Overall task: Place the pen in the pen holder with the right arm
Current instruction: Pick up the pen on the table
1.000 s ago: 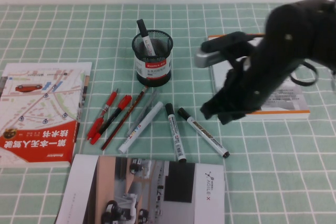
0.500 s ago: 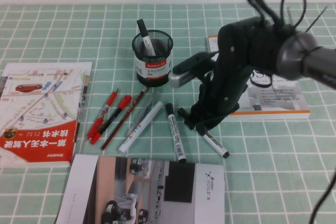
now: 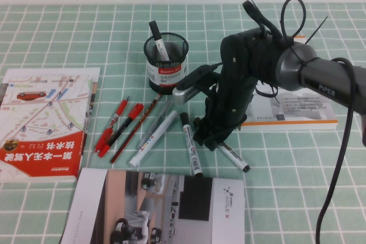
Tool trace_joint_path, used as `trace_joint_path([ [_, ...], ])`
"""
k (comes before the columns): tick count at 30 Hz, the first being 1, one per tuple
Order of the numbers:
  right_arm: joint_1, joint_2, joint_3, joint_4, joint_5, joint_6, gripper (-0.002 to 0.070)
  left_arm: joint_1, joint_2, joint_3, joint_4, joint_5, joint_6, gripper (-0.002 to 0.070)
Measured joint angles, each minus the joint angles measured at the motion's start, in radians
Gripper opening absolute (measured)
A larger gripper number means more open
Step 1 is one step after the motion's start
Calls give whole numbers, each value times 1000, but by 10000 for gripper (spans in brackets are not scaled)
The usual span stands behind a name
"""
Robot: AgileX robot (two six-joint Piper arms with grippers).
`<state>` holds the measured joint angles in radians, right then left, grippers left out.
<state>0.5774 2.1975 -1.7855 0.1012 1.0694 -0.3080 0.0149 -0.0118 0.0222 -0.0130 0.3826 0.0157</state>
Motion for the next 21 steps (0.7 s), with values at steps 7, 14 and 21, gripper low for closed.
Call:
trace_joint_path([
  [7, 0, 8, -9, -20, 11, 0, 232, 0, 0, 0, 0, 0, 0, -4],
  [14, 0, 10, -14, -43, 18, 28, 114, 0, 0, 0, 0, 0, 0, -4],
  [21, 0, -83, 75, -67, -22, 69, 114, 0, 0, 0, 0, 0, 0, -4],
])
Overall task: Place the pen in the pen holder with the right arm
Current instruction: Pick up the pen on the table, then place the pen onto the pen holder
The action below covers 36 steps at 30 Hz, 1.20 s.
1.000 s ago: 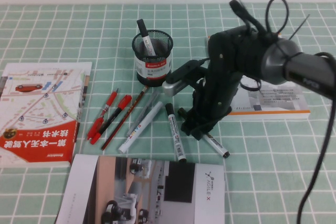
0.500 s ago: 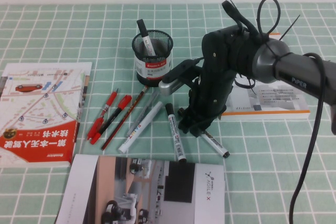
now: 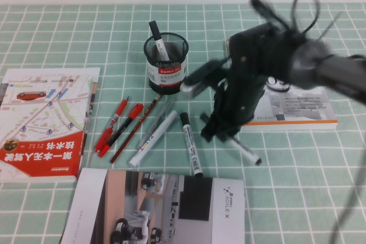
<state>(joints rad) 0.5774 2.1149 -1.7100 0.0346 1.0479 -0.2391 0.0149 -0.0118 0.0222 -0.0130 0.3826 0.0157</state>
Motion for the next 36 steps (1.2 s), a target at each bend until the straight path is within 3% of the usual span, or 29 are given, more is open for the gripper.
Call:
trace_joint_path([
  [4, 0, -197, 171, 0, -220, 39, 114, 0, 0, 0, 0, 0, 0, -4],
  [9, 0, -389, 408, 76, -665, 53, 114, 0, 0, 0, 0, 0, 0, -4],
  [16, 2, -392, 592, 160, -1288, 87, 114, 0, 0, 0, 0, 0, 0, -4],
  [21, 8, -316, 585, -1, -1629, 248, 114, 0, 0, 0, 0, 0, 0, -4],
  [28, 10, -160, 442, -101, -1802, 323, 114, 0, 0, 0, 0, 0, 0, -4],
  [36, 10, -4, 239, -173, -1844, 369, 114, 0, 0, 0, 0, 0, 0, -4],
])
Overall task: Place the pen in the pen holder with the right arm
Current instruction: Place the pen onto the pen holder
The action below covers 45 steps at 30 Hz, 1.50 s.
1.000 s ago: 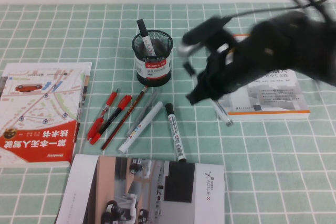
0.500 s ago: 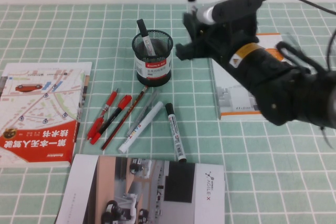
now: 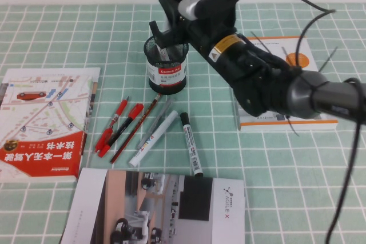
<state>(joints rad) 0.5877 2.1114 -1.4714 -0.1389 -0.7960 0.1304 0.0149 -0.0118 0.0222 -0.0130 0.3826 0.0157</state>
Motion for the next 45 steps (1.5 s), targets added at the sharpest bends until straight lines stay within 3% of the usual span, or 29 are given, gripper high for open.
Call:
trace_joint_path([
  [9, 0, 128, -146, -11, 64, 5, 114, 0, 0, 0, 0, 0, 0, -4],
  [31, 0, 169, -160, -10, 239, 5, 119, 0, 0, 0, 0, 0, 0, -4],
  [33, 0, 169, -160, -3, 243, 5, 152, 0, 0, 0, 0, 0, 0, -4],
  [39, 0, 169, -160, 7, 271, 5, 340, 0, 0, 0, 0, 0, 0, -4],
  [45, 0, 158, -160, 10, 344, 5, 364, 0, 0, 0, 0, 0, 0, -4],
])
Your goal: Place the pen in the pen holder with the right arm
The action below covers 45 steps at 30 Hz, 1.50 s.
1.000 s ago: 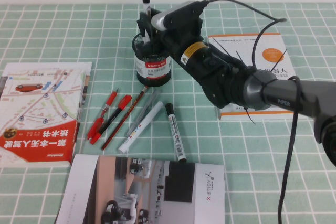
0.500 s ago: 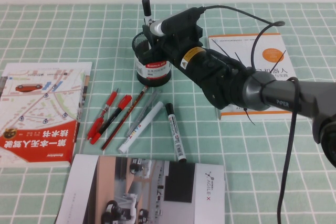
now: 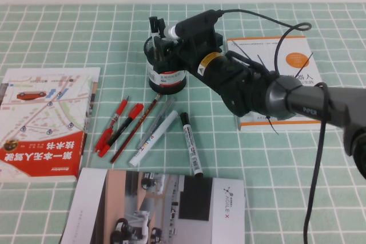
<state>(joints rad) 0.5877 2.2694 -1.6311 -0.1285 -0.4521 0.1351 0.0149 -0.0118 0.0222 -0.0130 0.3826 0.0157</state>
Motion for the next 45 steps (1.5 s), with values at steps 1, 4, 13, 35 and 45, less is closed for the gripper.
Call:
trace_joint_path([
  [1, 0, -10, 0, 0, 20, 0, 365, 0, 0, 0, 0, 0, 0, -4],
  [4, 0, -54, 0, 0, 76, 18, 358, 0, 0, 0, 0, 0, 0, -4],
  [13, 7, -358, 159, -254, 265, 239, 34, 0, 0, 0, 0, 0, 0, -4],
  [35, 20, -1658, 1071, -269, 726, 313, -19, 0, 0, 0, 0, 0, 0, -4],
  [45, 20, -2032, 1219, -173, 955, 315, -19, 0, 0, 0, 0, 0, 0, -4],
])
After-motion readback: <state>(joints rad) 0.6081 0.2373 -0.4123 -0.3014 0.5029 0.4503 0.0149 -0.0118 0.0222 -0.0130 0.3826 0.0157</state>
